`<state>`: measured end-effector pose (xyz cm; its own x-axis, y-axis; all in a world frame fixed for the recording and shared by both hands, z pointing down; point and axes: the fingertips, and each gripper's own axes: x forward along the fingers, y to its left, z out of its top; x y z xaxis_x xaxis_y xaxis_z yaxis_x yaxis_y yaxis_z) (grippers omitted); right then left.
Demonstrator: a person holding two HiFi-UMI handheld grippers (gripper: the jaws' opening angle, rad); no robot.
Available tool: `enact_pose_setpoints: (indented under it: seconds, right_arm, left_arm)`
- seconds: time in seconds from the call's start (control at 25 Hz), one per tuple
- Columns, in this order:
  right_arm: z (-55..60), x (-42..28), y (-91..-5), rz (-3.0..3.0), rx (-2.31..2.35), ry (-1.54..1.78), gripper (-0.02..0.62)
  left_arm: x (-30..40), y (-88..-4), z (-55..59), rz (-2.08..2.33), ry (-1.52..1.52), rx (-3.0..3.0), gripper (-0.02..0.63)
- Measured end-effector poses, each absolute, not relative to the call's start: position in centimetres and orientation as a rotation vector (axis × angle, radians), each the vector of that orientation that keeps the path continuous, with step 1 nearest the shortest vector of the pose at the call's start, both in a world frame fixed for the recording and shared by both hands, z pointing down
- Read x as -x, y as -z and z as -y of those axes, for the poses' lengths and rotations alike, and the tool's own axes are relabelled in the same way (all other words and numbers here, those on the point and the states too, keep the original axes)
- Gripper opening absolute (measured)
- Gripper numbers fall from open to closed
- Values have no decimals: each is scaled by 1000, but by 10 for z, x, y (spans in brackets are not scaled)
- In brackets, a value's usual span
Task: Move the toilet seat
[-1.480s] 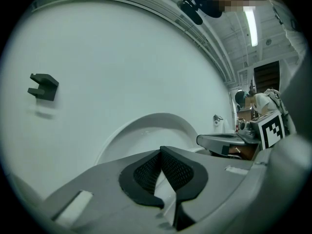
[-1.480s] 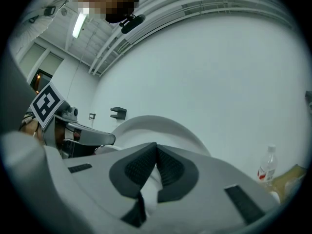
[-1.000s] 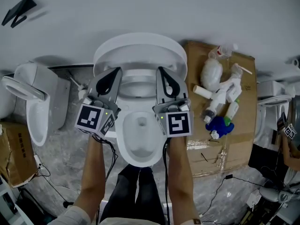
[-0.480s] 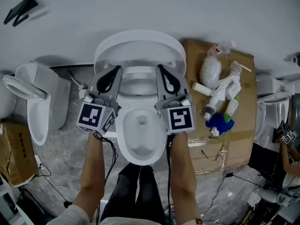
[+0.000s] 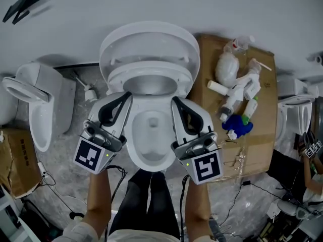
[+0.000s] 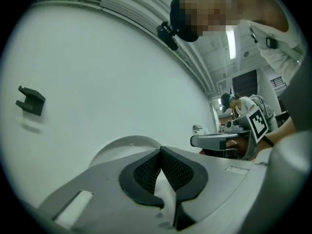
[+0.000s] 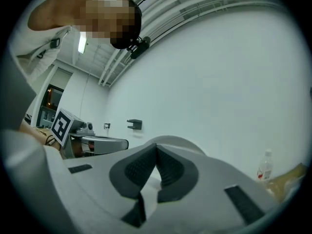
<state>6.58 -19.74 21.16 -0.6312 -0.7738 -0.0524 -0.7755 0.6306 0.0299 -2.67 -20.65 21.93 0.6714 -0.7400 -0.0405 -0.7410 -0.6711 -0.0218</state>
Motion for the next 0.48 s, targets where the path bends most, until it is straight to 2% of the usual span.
enact_pose_setpoints:
  seconds: [0.48]
  right_arm:
    - [108, -68, -252, -2904, 1293, 16, 0]
  left_arm:
    - [5, -256, 115, -1144, 50, 2931, -9]
